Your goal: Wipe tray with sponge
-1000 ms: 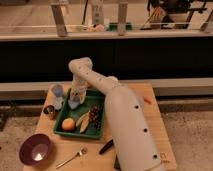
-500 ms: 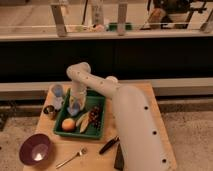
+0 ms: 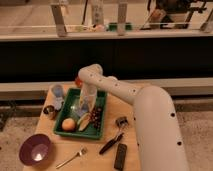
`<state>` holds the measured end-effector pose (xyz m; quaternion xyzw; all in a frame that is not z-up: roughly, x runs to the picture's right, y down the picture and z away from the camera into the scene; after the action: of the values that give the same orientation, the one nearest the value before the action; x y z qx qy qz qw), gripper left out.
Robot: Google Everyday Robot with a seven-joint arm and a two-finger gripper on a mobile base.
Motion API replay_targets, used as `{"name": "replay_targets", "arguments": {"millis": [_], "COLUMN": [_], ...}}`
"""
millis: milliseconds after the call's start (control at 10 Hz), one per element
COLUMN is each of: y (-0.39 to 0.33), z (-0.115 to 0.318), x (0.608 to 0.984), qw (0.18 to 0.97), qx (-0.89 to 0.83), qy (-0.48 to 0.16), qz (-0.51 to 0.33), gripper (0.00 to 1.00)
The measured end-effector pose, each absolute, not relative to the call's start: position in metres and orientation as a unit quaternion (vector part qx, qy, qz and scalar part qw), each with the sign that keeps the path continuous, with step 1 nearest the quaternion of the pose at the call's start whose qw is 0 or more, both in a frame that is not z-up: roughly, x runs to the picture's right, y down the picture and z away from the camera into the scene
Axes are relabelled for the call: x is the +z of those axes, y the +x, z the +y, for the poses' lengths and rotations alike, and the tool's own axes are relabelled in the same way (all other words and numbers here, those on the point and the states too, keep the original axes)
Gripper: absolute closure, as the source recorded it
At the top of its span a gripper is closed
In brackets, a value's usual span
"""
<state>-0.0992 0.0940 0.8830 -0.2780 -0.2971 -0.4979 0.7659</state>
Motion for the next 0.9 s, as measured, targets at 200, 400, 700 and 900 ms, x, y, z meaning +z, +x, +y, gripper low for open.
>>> {"name": "replay_targets", "arguments": {"millis": [200, 400, 700, 900], "y": [-0.103, -0.117, -0.156, -0.175], "z": [0.083, 0.063, 0.051, 0.054], "x": [0.887, 0.902, 0.916, 0.917], "qw": [0.774, 0.779, 0.771, 0.758], "qx": [-0.491, -0.486, -0.495, -0.507], "qy": [-0.272, -0.266, -0.262, -0.262], "qz": [-0.292, -0.293, -0.303, -0.316], "gripper": [1.0, 1.0, 1.0, 1.0]}}
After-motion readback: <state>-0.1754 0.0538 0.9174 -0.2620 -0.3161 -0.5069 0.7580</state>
